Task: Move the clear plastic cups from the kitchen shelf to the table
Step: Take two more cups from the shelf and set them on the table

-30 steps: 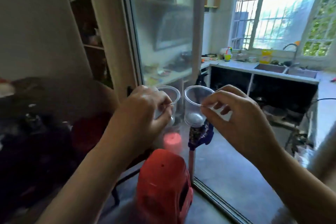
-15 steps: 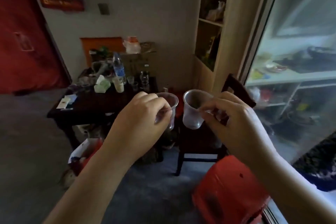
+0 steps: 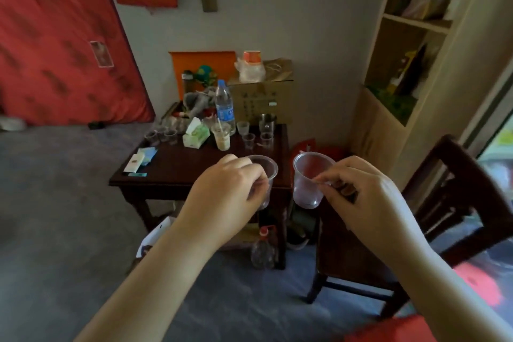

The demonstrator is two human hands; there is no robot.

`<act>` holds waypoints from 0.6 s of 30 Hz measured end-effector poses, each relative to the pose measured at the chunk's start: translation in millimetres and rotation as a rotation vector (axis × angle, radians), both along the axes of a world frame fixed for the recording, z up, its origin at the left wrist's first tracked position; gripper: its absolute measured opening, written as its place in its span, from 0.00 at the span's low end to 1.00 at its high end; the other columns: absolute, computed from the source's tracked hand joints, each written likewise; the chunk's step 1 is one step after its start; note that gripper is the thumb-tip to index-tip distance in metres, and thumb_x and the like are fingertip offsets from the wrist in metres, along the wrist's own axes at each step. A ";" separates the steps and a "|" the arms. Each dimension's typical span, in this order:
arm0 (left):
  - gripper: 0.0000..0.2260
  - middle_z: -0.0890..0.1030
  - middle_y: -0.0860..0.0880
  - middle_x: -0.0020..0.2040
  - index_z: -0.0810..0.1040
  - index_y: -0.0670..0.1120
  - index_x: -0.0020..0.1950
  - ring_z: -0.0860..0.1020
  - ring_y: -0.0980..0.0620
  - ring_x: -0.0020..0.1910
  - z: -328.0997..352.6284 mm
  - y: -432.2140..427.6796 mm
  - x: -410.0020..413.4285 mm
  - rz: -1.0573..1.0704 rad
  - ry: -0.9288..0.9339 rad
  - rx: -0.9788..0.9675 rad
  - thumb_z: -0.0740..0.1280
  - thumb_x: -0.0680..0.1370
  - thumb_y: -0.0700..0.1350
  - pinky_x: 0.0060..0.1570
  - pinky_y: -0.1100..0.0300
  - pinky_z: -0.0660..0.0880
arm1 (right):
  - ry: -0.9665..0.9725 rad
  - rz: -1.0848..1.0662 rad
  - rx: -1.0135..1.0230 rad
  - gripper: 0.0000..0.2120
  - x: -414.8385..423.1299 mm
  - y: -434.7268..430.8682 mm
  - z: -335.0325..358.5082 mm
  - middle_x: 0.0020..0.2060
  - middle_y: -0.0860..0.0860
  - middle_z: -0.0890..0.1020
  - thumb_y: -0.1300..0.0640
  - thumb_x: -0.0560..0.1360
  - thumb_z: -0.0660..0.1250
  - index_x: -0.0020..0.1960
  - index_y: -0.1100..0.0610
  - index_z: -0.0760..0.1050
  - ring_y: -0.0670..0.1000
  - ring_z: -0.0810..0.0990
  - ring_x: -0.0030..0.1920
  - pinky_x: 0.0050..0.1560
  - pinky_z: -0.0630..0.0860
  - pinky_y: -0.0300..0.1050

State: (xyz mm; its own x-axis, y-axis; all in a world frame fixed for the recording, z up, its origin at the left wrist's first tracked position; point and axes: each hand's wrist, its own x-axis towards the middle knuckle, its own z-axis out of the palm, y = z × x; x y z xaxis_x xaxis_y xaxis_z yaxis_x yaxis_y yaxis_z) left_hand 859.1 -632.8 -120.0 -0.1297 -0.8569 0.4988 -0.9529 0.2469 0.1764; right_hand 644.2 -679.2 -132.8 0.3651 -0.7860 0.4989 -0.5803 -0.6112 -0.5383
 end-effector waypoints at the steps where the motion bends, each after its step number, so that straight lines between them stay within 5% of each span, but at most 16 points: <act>1: 0.05 0.76 0.54 0.35 0.77 0.48 0.38 0.72 0.54 0.40 -2.7 -9.6 6.5 0.010 0.000 0.012 0.64 0.74 0.45 0.34 0.60 0.70 | 0.004 0.008 0.015 0.07 5.5 -12.8 -2.3 0.46 0.40 0.77 0.54 0.71 0.69 0.48 0.48 0.80 0.39 0.76 0.46 0.45 0.72 0.30; 18: 0.03 0.77 0.55 0.38 0.76 0.48 0.39 0.73 0.54 0.44 -57.6 -178.4 107.3 0.112 0.107 0.067 0.67 0.73 0.44 0.39 0.59 0.73 | 0.049 0.136 0.146 0.12 111.0 -195.7 -51.3 0.48 0.38 0.75 0.59 0.72 0.69 0.53 0.47 0.79 0.38 0.75 0.49 0.46 0.73 0.31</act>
State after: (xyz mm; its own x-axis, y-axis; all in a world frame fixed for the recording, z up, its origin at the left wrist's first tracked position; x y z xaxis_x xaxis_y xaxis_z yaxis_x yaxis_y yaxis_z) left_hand 966.4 -811.2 -177.7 0.0192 -0.8947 0.4463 -0.9485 0.1248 0.2910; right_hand 755.2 -874.8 -184.1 0.4933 -0.7907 0.3626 -0.5254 -0.6030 -0.6003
